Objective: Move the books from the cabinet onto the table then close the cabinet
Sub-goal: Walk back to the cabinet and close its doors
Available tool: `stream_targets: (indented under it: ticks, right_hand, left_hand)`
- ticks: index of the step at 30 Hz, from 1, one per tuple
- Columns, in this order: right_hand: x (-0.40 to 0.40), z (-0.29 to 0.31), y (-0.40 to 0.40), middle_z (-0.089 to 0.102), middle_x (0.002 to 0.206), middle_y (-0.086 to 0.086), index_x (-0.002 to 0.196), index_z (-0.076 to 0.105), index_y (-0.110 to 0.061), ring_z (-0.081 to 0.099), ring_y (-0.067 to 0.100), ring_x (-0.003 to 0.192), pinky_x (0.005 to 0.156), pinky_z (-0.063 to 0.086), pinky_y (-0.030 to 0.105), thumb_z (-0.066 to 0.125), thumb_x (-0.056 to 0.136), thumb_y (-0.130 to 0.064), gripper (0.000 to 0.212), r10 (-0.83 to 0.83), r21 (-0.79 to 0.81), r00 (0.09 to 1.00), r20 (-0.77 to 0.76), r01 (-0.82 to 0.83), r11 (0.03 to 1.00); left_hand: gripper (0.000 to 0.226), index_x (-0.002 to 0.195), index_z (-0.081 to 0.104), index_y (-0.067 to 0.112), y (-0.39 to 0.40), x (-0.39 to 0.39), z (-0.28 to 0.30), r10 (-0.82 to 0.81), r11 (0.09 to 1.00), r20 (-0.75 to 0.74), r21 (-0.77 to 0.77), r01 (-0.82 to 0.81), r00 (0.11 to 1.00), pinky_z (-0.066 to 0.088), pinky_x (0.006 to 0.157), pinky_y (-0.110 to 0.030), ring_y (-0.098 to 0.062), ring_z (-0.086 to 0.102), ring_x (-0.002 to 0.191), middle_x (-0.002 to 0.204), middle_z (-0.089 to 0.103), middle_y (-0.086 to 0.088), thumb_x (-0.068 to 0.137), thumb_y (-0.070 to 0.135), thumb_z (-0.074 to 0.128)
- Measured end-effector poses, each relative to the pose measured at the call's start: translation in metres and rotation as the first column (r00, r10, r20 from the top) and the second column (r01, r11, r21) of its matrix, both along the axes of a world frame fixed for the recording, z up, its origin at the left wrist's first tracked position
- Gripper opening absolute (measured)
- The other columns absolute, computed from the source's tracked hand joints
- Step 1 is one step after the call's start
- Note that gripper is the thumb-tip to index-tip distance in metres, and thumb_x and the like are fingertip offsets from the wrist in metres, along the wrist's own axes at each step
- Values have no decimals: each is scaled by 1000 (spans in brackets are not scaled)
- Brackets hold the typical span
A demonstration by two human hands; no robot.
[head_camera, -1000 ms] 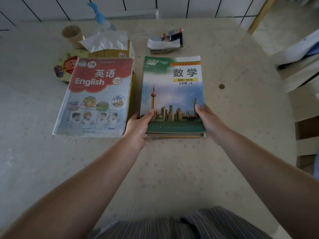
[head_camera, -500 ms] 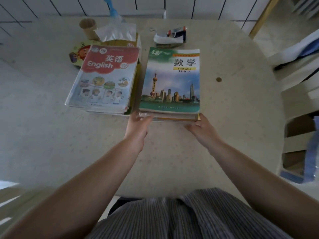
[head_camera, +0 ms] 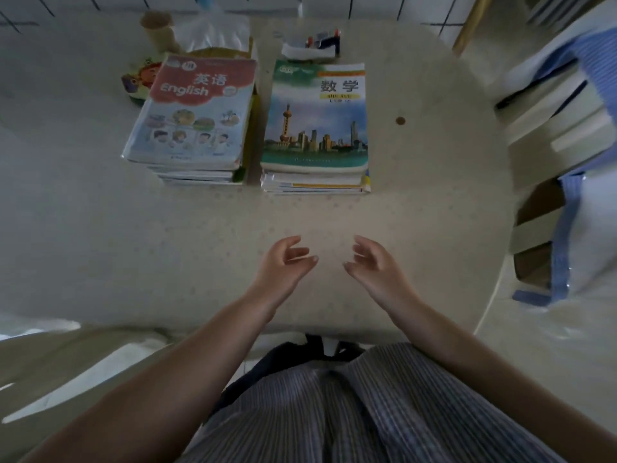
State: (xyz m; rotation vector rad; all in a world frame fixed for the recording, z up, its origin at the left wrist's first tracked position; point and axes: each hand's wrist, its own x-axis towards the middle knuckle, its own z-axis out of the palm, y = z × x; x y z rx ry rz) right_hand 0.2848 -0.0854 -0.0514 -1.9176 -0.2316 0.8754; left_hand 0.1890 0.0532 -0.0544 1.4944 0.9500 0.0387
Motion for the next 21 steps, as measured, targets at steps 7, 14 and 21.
stream_targets:
  ticks: [7, 14, 21]
  right_hand:
    - [-74, 23, -16, 53, 126, 0, 139, 41, -15, 52, 13, 119, 99, 41, 26, 63, 88, -10, 55, -199, 62, 979, 44, 196, 979]
    - [-174, 32, -41, 52, 129, 2, 138, 41, -17, 50, 17, 124, 105, 42, 34, 62, 87, -6, 56, -451, 117, 892, 18, 446, 887]
    - [-266, 26, -96, 54, 132, 2, 137, 44, -19, 50, 13, 122, 105, 44, 35, 62, 88, -11, 52, -706, 62, 708, 6, 705, 707]
  left_hand:
    - [46, 130, 51, 16, 13, -41, 14, -269, 963, 57, 9, 269, 961, 46, 80, -16, -10, 59, 106, 117, 62, 0, 86, 20, 65]
    - [35, 118, 53, 18, 3, -90, 13, -488, 872, 51, -18, 489, 871, 45, 73, -16, -10, 60, 96, 112, 63, -2, 86, 15, 66]
    - [29, 111, 53, 22, -49, -122, -2, -753, 653, 28, -91, 752, 658, 44, 66, -11, -6, 59, 91, 111, 62, -2, 87, 12, 64]
